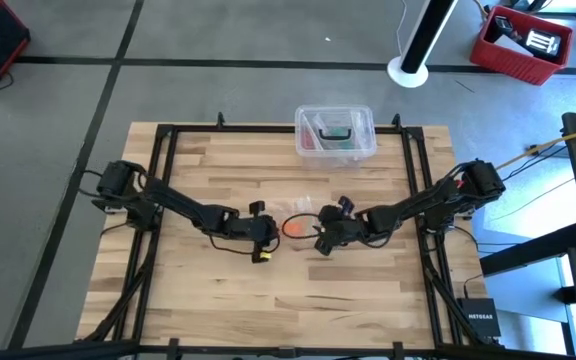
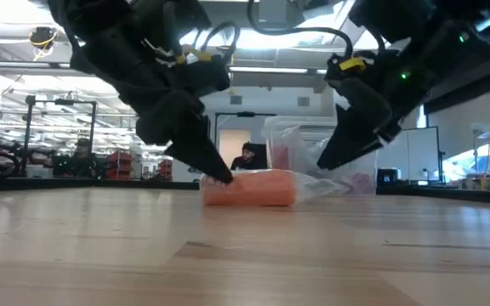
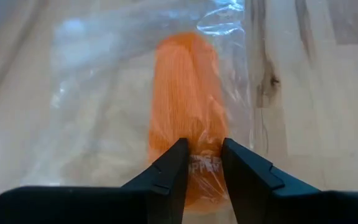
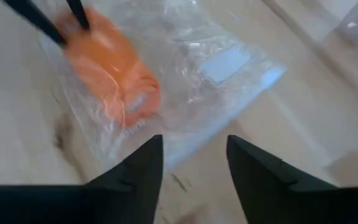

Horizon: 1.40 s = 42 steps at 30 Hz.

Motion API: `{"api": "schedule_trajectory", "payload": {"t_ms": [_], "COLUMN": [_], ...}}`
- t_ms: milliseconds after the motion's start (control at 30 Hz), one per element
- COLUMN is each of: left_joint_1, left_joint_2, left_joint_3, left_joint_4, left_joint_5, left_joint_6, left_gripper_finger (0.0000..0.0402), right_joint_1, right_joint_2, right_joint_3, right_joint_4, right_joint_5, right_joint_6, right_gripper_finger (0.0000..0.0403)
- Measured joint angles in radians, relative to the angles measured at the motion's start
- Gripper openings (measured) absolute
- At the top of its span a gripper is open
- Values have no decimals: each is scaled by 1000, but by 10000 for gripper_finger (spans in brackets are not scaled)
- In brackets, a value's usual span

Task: Roll bandage
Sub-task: Close the zip bag

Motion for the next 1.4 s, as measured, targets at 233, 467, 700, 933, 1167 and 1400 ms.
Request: {"api": "schedule_trajectory", "payload": {"t_ms": [233, 467, 700, 933, 1167, 1400], "left_joint_1": [-72, -158, -145, -144, -144, -144], "left_joint_2": [53, 52, 55, 55, 55, 54], "left_joint_3": [3, 1, -2, -2, -1, 0], "left_joint_4": [43, 134, 94, 94, 96, 97], "left_joint_5": [12, 33, 21, 18, 17, 17], "left_joint_6": [-118, -139, -158, -153, -153, -157], "left_gripper_finger": [89, 88, 88, 88, 88, 88], "right_joint_1": [0, 0, -7, -59, -111, -176], "right_joint_2": [5, 8, 12, 5, 11, 91], "right_joint_3": [-86, -86, -112, -293, -409, -332], "right_joint_4": [166, 199, 294, 597, 972, 1010], "right_joint_5": [-14, -8, -6, -103, -230, -305], "right_joint_6": [30, -10, -93, -65, -82, -141], "right_gripper_finger": [221, 217, 213, 213, 213, 213]}}
